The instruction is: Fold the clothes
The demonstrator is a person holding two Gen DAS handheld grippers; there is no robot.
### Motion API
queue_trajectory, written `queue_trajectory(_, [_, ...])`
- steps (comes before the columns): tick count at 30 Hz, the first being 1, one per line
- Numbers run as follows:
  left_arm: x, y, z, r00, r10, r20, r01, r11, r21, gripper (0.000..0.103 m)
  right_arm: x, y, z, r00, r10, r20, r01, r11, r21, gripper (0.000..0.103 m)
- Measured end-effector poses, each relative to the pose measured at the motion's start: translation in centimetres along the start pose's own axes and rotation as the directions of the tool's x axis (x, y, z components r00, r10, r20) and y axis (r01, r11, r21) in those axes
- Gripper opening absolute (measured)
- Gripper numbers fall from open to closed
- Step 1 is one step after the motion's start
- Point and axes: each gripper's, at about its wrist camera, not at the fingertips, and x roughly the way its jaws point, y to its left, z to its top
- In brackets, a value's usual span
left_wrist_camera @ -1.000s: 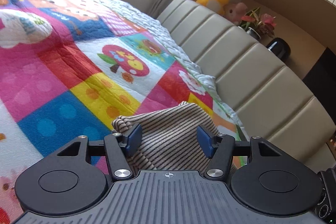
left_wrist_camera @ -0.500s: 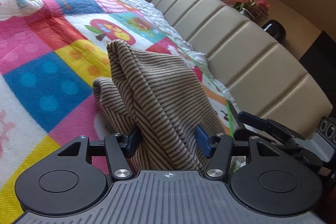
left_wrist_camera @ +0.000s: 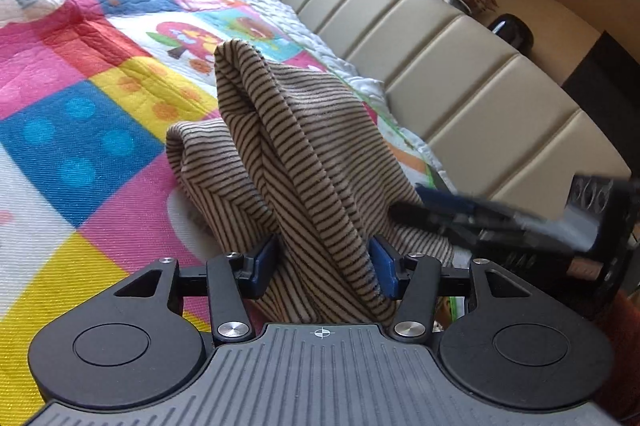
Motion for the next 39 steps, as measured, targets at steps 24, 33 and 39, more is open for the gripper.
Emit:
queue_trajectory(24, [-4.8,-1.9,4.9,0.984,-0.016,0.18,-0.001,0.996,0.092,0.063,0.7,2.0,3.0,0.998,-0.031,-0.049,0.021,0.984,-0.179,0.066])
queue_trajectory(33, [2.5,0.9,5.9,0.99,0.125,0.065,-0.129,0.99,0.062,0.057,-0.4,4.4,-2.4,0.998,-0.004,-0.057,-0.009,0.973,-0.229,0.083])
queue_trajectory(39, [2.3,1.4,5.3,0.989,0.131,0.066,-0.137,0.987,0.088,0.057,-0.8,1.1,0.9,0.998,0.053,-0.034,-0.055,0.996,-0.071,0.085])
